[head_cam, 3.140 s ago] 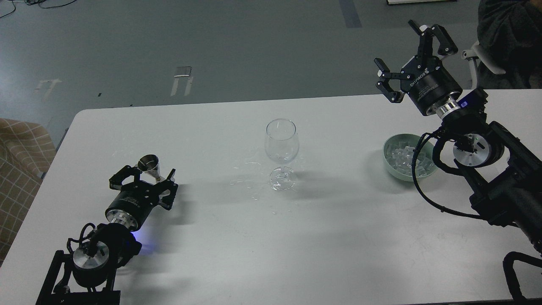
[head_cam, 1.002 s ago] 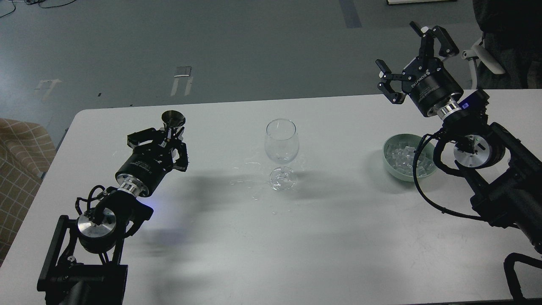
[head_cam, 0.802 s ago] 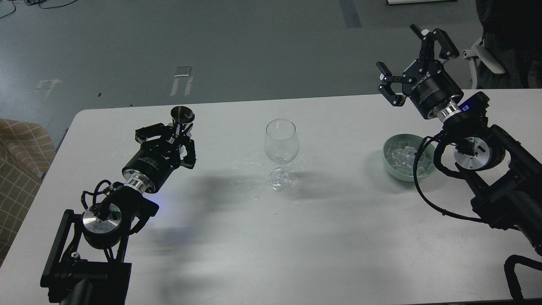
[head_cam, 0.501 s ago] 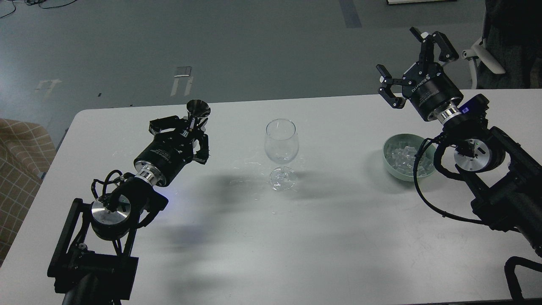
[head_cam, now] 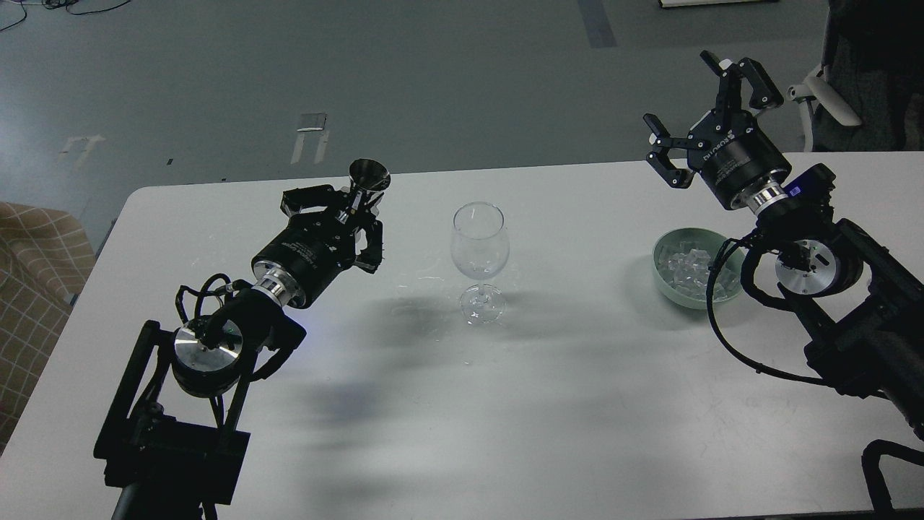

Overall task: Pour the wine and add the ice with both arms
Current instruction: 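Carry the jigger with the left gripper to beside the wine glass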

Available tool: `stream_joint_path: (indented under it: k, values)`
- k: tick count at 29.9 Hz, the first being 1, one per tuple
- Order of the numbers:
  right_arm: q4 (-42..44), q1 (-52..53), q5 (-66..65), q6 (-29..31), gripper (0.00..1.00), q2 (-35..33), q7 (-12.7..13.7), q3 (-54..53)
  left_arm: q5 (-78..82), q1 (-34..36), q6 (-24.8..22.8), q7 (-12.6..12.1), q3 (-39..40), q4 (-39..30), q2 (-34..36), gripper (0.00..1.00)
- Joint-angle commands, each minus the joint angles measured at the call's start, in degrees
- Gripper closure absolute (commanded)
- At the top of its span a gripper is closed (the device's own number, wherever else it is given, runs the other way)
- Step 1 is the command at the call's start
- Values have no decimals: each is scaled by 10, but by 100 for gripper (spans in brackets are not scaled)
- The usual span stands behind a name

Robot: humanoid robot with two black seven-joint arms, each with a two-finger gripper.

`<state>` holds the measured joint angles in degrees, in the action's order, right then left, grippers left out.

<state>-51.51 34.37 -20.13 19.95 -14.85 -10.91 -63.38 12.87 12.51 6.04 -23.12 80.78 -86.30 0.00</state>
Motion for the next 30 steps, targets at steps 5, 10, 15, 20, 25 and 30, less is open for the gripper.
stream_joint_path:
  k: [5,10,15,20,25,30]
  values:
    - [0,-1,0,0,0,0,0,0,3,20,22,0,-19,-9,0,100]
    - [0,-1,0,0,0,0,0,0,4,22,27,0,-36,-11,0,100]
    - [0,-2,0,0,0,0,0,0,5,27,36,3,-53,-14,0,100]
    - [0,-3,0,0,0,0,0,0,6,37,45,5,-69,-19,0,100]
    - [0,-4,0,0,0,2,-1,0,8,53,56,9,-81,-19,0,100]
    - [0,-4,0,0,0,2,-1,0,34,65,59,8,-82,-18,0,100]
